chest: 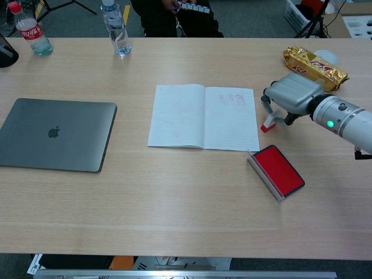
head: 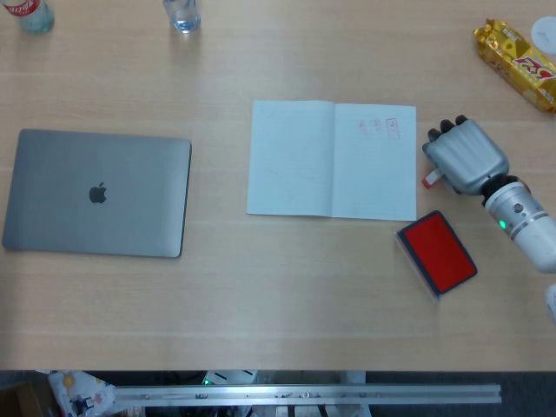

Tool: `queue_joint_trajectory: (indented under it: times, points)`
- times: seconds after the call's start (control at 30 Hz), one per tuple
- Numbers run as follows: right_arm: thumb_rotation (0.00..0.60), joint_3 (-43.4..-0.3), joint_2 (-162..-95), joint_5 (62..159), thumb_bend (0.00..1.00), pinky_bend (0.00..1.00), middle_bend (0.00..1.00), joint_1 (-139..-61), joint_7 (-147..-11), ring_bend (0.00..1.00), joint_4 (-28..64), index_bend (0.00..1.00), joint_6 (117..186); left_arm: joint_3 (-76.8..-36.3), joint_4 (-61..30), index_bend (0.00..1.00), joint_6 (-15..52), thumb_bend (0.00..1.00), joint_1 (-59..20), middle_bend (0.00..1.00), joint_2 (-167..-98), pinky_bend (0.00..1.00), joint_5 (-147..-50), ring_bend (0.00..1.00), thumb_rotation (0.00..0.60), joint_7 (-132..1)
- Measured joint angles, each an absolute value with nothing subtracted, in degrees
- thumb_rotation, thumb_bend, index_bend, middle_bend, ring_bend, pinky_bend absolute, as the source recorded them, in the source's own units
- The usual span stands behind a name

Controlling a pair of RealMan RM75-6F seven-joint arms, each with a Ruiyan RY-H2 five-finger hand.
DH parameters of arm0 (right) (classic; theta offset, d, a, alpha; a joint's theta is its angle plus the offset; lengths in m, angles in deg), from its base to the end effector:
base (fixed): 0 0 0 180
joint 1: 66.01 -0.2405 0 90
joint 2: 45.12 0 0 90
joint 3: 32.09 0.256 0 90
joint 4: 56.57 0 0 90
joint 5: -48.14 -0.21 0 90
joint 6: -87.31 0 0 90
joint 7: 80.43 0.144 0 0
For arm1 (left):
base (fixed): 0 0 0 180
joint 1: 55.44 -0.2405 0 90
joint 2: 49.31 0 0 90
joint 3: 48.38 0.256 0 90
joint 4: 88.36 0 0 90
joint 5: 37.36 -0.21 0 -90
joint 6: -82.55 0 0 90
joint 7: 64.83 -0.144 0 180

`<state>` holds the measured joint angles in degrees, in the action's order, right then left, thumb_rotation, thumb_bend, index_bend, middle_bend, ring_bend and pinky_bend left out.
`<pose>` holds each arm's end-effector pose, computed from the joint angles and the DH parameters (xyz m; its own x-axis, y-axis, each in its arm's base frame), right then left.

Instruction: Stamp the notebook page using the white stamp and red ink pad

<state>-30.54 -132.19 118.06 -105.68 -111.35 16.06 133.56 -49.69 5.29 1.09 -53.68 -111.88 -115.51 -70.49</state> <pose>-0.2379 -0.3342 -0.0216 0.8270 -0.2490 0.5041 -0.5565 -0.4902 0.6708 -0.3412 0.1552 0.1614 0.4631 0.1281 0.8770 0.8621 0.1644 -0.4793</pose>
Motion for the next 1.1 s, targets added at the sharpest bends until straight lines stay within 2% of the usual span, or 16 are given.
queue_joint_trajectory:
  times: [0.3,0.6,0.83,1.1]
  points:
    - [0.6,-30.6,-131.1,118.2,0.35,0.35,0.43,-105.7,-110.5,0.31,17.2,0.62,133.8,-49.6,5.4,0.29,1.2,0.21,-53.7,0.1,-111.8,0.02,-115.3,0.13,0.6,-70.6]
    - [0.6,-31.1,-125.1,119.9,0.38,0.35,0.46,-105.1,-109.5,0.32,25.1,0.65,135.4,-49.5,6.0,0.29,1.3,0.21,-53.7,0.1,-111.7,0.02,-115.6,0.13,0.6,-70.9]
    - [0.6,-33.7,-118.0,127.6,0.4,0.36,0.5,-103.5,-109.7,0.36,34.3,0.68,139.6,-49.2,6.7,0.29,1.1,0.21,-53.5,0.1,-111.9,0.02,-116.6,0.13,0.6,-71.4]
    - [0.6,-37.5,-115.6,135.2,0.42,0.41,0.54,-101.7,-110.3,0.38,38.4,0.7,142.2,-48.8,7.3,0.29,0.8,0.21,-53.8,0.1,-111.6,0.02,-117.0,0.13,0.6,-71.6]
